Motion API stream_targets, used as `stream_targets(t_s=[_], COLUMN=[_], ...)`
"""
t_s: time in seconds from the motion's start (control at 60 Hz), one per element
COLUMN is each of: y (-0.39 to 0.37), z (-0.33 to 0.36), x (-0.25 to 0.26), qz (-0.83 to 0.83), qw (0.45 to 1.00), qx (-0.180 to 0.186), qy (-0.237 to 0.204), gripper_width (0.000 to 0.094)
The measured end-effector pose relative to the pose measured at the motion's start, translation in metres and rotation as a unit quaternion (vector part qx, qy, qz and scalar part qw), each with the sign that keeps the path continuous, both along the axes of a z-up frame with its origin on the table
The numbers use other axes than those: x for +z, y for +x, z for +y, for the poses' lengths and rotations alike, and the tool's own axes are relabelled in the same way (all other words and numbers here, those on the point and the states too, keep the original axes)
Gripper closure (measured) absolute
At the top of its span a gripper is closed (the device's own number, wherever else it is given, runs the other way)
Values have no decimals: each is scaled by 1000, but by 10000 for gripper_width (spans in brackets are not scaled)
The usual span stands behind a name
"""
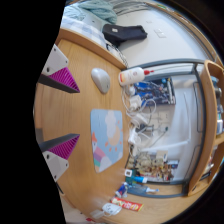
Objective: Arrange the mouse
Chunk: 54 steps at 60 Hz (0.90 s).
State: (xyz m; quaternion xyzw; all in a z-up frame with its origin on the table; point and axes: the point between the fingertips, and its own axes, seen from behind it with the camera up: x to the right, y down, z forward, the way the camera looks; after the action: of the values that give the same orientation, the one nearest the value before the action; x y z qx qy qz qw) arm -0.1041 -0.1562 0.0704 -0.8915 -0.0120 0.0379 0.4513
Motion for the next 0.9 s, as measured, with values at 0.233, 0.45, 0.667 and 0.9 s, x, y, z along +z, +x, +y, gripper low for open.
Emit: stream_targets(t_s=[0.233, 0.45, 0.667, 0.9], y=[-49, -50, -33, -32], z=[28, 69, 108, 148], x=[8, 26, 67, 109], qz=[9, 4, -3, -42], qw=[999, 998, 998, 998], qx=[46, 50, 34, 28], qy=[-26, -45, -54, -48], gripper_width=[112, 118, 124, 127])
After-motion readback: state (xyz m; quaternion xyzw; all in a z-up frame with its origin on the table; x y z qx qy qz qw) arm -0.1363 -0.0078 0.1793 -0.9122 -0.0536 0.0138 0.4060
